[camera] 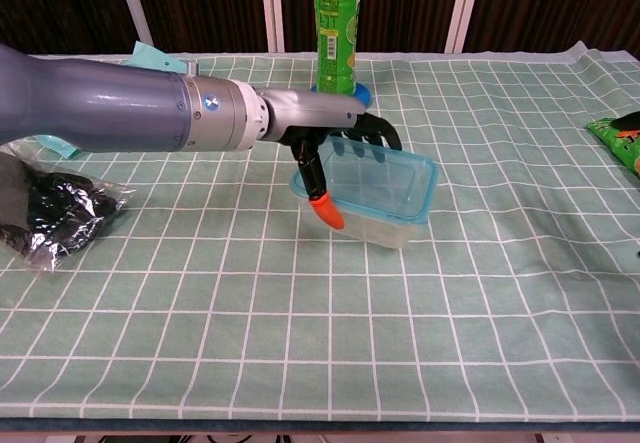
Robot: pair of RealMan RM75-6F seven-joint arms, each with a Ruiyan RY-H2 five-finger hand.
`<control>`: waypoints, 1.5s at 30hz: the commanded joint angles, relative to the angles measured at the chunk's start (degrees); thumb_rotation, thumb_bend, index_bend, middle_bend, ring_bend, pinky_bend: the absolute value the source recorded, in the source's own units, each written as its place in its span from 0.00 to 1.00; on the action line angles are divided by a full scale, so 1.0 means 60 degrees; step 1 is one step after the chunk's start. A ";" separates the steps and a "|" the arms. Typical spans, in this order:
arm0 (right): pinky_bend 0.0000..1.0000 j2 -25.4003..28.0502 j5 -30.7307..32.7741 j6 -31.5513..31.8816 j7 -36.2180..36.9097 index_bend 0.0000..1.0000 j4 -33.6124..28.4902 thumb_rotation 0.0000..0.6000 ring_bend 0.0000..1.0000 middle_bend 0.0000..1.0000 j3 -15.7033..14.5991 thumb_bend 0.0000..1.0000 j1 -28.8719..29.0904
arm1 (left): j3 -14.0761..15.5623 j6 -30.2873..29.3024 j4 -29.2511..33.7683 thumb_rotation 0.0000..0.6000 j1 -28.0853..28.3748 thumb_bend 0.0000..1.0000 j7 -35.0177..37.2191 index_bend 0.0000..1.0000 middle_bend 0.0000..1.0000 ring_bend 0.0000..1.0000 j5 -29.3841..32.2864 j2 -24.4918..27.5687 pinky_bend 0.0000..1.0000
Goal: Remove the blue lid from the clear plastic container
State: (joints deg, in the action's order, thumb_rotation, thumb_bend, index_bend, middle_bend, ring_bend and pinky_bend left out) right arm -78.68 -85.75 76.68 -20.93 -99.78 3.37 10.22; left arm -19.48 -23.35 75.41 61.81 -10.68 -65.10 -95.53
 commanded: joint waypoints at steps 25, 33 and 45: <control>0.00 -0.3413 0.1171 -0.0646 -0.1732 0.00 0.0033 1.00 0.00 0.00 0.0643 0.33 0.1077 | 0.0477 -0.0344 -0.0428 1.00 0.0429 0.13 0.1594 0.29 0.29 0.28 -0.1126 -0.0468 0.40; 0.00 -0.3681 0.1336 -0.0549 -0.1615 0.00 0.0319 1.00 0.00 0.00 0.0657 0.33 0.1106 | 0.0602 -0.0430 -0.0418 1.00 0.0561 0.13 0.1728 0.29 0.29 0.28 -0.1119 -0.0508 0.40; 0.00 -0.3772 0.1304 -0.0360 -0.1451 0.00 0.0546 1.00 0.00 0.00 0.0827 0.33 0.1225 | 0.0830 -0.0443 -0.0329 1.00 0.0684 0.13 0.1836 0.29 0.29 0.28 -0.1061 -0.0396 0.40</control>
State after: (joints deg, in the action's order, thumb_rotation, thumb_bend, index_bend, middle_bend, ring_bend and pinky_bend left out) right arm -101.32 -77.94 74.50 -29.64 -96.52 8.31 17.56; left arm -14.53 -25.99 73.42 65.90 0.32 -71.48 -97.91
